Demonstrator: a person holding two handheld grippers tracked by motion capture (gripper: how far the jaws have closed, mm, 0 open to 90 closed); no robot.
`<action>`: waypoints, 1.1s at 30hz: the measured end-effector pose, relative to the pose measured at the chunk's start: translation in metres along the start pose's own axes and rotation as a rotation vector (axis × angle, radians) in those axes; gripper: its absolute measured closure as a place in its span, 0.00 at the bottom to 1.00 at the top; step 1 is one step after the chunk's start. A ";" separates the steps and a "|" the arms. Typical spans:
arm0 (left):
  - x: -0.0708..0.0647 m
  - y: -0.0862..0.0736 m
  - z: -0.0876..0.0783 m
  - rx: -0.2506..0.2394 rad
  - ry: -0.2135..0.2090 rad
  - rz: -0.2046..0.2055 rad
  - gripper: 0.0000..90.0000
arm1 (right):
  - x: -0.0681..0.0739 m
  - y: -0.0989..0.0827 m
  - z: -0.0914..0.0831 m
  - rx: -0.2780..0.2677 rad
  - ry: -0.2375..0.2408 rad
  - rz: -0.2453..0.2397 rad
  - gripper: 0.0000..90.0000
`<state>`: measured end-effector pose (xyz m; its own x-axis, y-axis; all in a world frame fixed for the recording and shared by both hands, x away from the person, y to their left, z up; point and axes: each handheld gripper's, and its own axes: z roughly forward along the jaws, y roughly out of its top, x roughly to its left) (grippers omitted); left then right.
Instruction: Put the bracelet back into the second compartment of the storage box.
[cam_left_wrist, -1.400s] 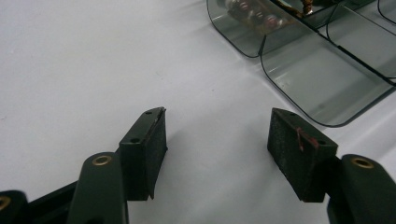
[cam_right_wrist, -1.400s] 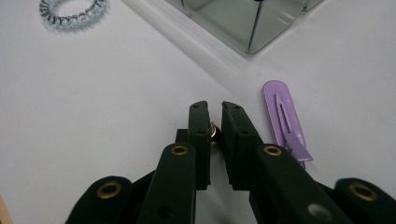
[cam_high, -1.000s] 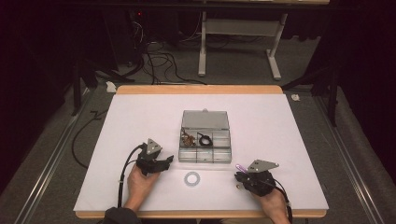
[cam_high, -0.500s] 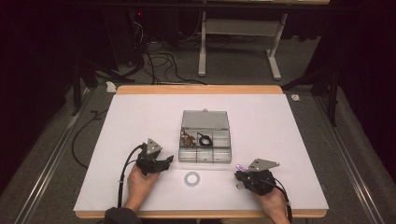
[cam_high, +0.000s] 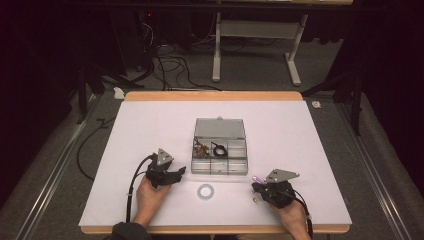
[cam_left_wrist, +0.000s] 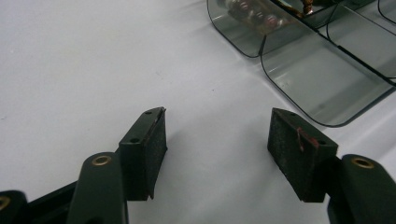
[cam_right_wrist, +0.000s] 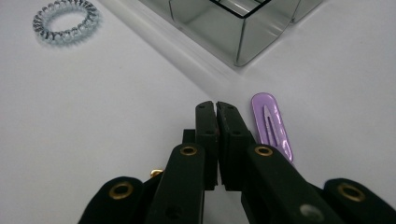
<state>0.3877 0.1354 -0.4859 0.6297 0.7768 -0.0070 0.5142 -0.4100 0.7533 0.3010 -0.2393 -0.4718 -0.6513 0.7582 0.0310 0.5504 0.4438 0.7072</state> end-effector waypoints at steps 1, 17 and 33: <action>0.000 0.000 0.000 0.000 0.000 0.000 0.42 | 0.000 0.000 0.000 0.001 0.000 0.000 0.98; 0.000 0.000 0.000 0.000 0.000 0.000 0.42 | 0.001 0.000 0.004 0.022 0.023 0.005 0.98; 0.000 0.000 0.000 0.000 0.000 0.000 0.42 | 0.010 -0.002 -0.011 -0.038 0.062 -0.013 0.92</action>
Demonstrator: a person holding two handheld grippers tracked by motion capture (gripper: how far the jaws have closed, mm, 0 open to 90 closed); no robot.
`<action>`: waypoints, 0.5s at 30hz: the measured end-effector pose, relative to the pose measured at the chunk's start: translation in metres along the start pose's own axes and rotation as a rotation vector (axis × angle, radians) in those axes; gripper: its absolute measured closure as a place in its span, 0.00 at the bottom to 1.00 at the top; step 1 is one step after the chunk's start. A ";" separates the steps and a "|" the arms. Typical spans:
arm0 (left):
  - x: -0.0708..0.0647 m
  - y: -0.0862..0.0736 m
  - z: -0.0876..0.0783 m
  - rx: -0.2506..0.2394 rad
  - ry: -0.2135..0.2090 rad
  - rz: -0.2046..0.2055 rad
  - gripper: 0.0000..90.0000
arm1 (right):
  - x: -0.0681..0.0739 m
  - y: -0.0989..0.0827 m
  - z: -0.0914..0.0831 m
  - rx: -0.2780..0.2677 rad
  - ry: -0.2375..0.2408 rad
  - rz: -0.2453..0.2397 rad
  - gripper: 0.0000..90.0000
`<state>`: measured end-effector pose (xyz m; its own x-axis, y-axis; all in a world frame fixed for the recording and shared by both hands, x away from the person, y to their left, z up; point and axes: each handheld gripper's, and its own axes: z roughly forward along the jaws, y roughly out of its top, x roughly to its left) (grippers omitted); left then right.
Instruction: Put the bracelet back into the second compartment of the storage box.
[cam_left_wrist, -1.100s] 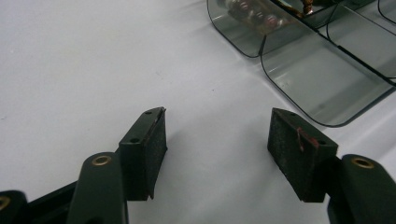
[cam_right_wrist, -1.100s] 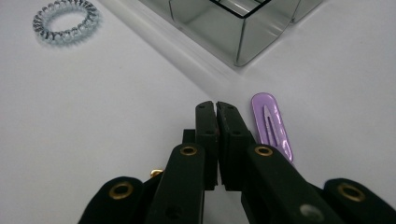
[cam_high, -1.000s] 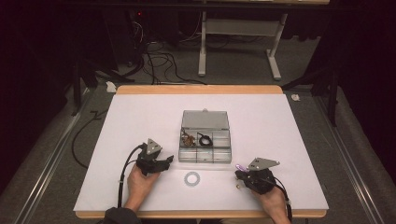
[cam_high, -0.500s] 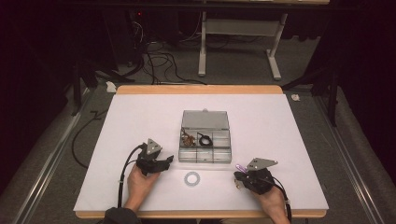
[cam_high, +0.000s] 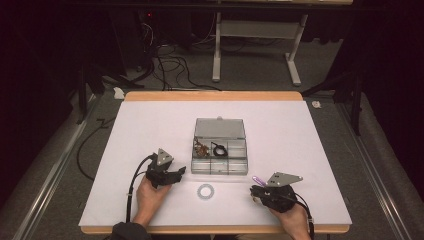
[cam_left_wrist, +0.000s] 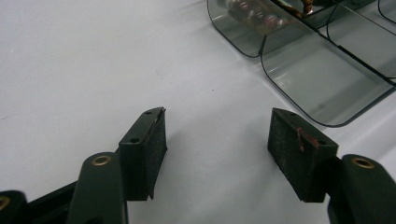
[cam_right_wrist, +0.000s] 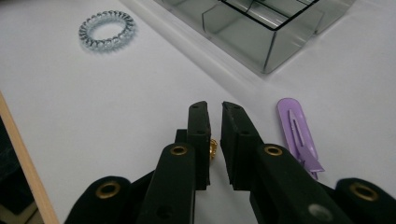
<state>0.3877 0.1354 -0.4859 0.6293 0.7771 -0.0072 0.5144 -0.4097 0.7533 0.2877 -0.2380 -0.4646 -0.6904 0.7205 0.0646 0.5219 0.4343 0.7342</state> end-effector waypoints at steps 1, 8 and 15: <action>0.000 0.000 0.000 0.000 0.000 0.000 0.42 | 0.001 0.000 0.000 -0.001 0.003 0.001 0.92; 0.000 0.000 0.000 0.000 0.000 0.000 0.42 | 0.002 0.000 0.004 0.038 0.003 -0.009 0.91; 0.000 0.000 0.000 0.000 0.000 0.000 0.42 | -0.002 -0.002 0.007 0.060 -0.015 0.008 0.91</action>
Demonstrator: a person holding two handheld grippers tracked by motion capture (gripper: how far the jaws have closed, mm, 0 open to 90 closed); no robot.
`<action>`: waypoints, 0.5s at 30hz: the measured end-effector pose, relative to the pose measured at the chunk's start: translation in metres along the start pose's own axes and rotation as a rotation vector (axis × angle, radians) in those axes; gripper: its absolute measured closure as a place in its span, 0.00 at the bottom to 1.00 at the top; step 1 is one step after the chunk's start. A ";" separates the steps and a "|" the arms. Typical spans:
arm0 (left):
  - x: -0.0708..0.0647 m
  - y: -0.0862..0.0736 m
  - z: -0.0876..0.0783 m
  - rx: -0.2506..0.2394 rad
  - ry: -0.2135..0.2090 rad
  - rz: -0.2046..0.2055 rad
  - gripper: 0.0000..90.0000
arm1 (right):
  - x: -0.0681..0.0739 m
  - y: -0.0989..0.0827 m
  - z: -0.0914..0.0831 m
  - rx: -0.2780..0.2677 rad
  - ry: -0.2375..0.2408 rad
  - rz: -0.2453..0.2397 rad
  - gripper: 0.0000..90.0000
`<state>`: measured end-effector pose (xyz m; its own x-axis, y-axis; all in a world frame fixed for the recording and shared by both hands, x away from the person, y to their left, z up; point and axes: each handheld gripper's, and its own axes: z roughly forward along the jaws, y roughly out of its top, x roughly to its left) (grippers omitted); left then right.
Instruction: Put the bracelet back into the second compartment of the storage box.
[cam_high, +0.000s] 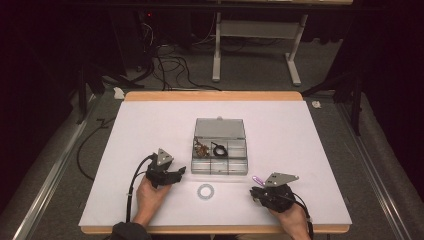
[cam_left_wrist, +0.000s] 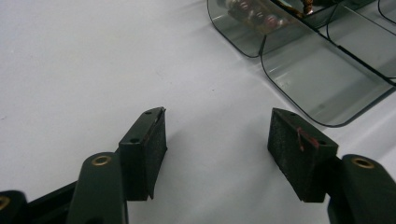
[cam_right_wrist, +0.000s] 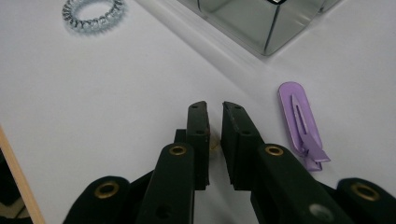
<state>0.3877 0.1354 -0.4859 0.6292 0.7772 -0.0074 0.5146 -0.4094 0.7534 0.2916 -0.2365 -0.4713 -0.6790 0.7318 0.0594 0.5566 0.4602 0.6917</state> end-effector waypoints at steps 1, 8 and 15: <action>0.000 0.000 0.000 0.000 0.000 0.000 0.42 | 0.000 0.000 0.000 0.000 0.000 0.000 0.91; 0.000 0.000 0.000 0.000 0.000 0.000 0.42 | -0.001 -0.002 0.000 0.003 0.001 -0.002 0.95; 0.000 0.000 0.000 0.000 0.000 0.000 0.42 | 0.000 -0.002 0.000 0.002 -0.009 -0.012 0.96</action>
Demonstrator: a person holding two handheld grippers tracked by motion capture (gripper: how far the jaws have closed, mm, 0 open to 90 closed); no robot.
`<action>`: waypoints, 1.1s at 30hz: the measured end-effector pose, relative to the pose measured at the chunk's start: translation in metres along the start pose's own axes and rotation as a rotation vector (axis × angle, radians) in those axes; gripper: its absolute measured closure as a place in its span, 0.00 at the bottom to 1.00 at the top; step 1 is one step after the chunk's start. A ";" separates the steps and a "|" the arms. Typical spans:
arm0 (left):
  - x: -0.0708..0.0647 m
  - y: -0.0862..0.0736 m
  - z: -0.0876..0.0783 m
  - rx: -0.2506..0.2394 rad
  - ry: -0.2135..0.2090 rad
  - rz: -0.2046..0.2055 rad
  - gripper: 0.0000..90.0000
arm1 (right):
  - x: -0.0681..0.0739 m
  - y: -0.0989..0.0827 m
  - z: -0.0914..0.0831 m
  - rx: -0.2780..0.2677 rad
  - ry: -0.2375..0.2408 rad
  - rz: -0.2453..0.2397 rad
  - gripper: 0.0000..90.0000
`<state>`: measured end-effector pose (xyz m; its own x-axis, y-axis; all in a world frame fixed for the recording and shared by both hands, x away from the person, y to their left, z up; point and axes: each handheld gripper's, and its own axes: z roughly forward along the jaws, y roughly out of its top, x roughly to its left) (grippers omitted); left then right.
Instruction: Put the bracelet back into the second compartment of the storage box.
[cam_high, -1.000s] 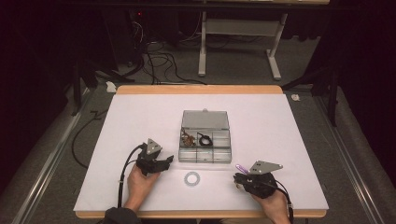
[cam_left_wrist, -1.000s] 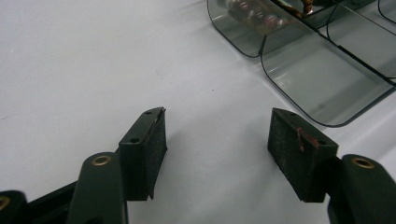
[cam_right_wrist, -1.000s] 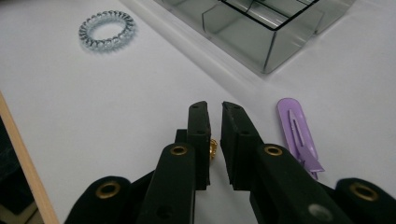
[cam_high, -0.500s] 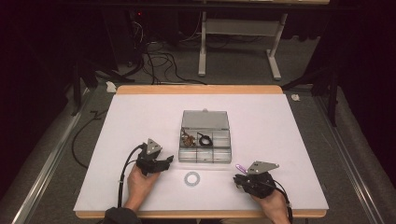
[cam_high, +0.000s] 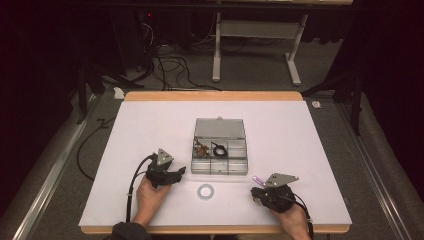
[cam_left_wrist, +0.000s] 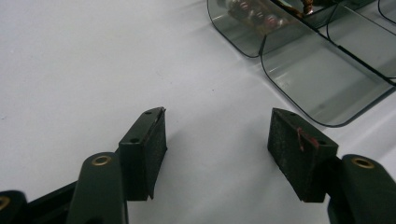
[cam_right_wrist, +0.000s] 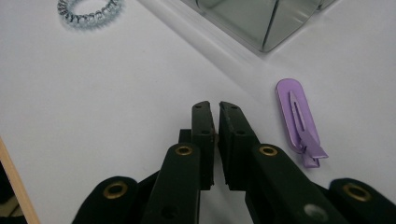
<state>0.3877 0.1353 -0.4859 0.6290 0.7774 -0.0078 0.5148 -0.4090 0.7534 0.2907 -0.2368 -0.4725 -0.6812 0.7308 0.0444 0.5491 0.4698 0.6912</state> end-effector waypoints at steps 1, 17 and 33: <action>0.000 0.000 0.000 0.000 0.000 0.001 0.42 | 0.000 0.000 0.000 -0.006 -0.001 -0.002 0.96; 0.000 0.000 0.000 0.000 0.000 0.000 0.42 | -0.014 0.032 -0.015 -0.118 -0.003 0.015 0.96; 0.000 0.000 0.000 0.000 -0.001 0.000 0.42 | -0.037 0.069 -0.014 -0.168 -0.001 0.052 0.96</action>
<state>0.3877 0.1354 -0.4859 0.6292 0.7772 -0.0085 0.5151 -0.4087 0.7535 0.3472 -0.2384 -0.4166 -0.6535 0.7524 0.0823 0.4950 0.3425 0.7986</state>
